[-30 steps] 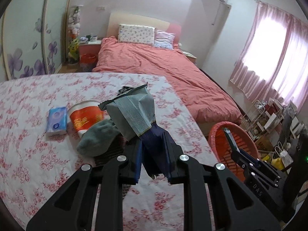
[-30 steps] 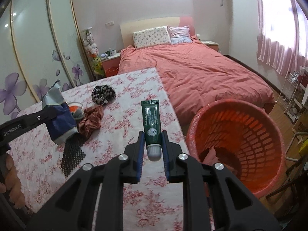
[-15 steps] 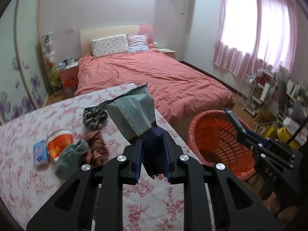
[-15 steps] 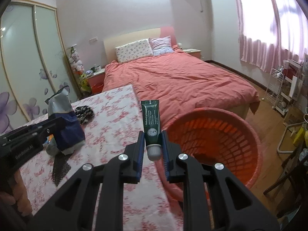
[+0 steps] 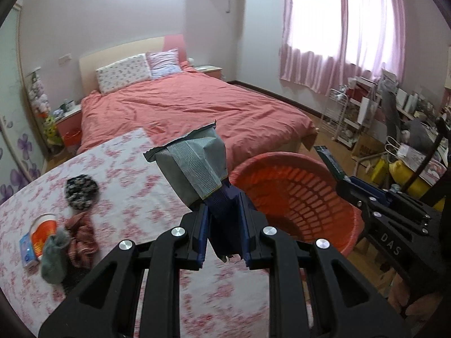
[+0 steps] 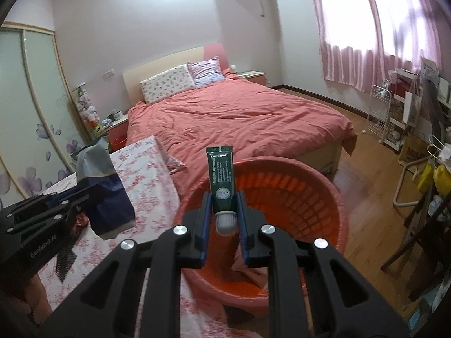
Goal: Collect trash
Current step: 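Carry the tube in the right tool and clothes in the left tool over the orange basket, then open both tools to drop the tube and clothes into the basket, then grasp the grey-green sock on the bed with the right tool, then grasp the blue tissue pack with the left tool while the right tool holds the sock, then carry the sock in the right tool and tissue pack in the left tool over the basket, then open both tools to drop the sock and tissue pack into the basket, then grasp the black beaded mesh mat on the bed with the right tool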
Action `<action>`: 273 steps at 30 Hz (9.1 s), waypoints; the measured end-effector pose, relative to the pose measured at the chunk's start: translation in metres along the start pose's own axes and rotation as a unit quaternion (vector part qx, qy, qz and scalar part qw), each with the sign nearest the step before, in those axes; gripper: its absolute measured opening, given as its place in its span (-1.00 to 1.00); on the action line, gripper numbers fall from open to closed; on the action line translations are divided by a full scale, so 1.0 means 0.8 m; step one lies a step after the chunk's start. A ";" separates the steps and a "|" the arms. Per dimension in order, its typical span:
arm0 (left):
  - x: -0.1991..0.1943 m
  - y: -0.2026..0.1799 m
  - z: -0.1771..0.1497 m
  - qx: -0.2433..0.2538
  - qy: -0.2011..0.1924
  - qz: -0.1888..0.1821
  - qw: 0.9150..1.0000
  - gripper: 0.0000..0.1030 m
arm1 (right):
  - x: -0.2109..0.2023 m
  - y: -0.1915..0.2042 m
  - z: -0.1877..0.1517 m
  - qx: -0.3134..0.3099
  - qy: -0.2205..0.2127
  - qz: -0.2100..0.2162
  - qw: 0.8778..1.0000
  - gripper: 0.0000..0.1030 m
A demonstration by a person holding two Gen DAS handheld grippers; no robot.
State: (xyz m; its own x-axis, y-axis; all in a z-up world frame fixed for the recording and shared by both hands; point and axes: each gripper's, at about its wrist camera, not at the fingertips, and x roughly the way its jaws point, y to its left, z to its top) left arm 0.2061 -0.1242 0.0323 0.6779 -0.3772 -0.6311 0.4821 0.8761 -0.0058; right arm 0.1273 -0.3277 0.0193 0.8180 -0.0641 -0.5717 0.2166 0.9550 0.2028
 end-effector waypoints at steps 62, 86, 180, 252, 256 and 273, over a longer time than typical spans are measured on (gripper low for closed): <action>-0.072 0.238 -0.104 -0.131 0.027 0.182 0.974 0.50 | 0.043 0.173 -0.032 -0.083 0.041 0.076 0.993 -0.09; -0.145 0.411 -0.197 -0.244 0.040 0.240 0.939 0.73 | 0.133 0.454 -0.107 -0.133 0.143 0.137 0.971 -0.45; -0.048 0.119 -0.034 -0.092 -0.007 0.053 0.994 0.02 | -0.004 0.108 -0.024 -0.075 -0.051 -0.066 0.994 -0.93; -0.023 0.206 -0.085 -0.147 0.054 0.146 0.977 0.47 | 0.062 0.144 -0.036 -0.096 0.031 0.035 0.994 -0.24; -0.048 0.254 -0.104 -0.178 0.053 0.179 0.966 0.48 | 0.064 0.202 -0.048 -0.122 0.045 0.075 0.989 -0.24; -0.112 0.378 -0.173 -0.260 0.054 0.250 0.931 0.48 | 0.089 0.399 -0.132 -0.194 0.151 0.202 0.948 -0.24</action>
State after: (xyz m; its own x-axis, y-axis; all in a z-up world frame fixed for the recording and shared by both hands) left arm 0.2144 0.2165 -0.0199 0.6722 0.1253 -0.7297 -0.2326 0.9714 -0.0474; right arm 0.1984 0.0031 -0.0411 0.5895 0.3598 -0.7232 -0.3430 0.9221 0.1792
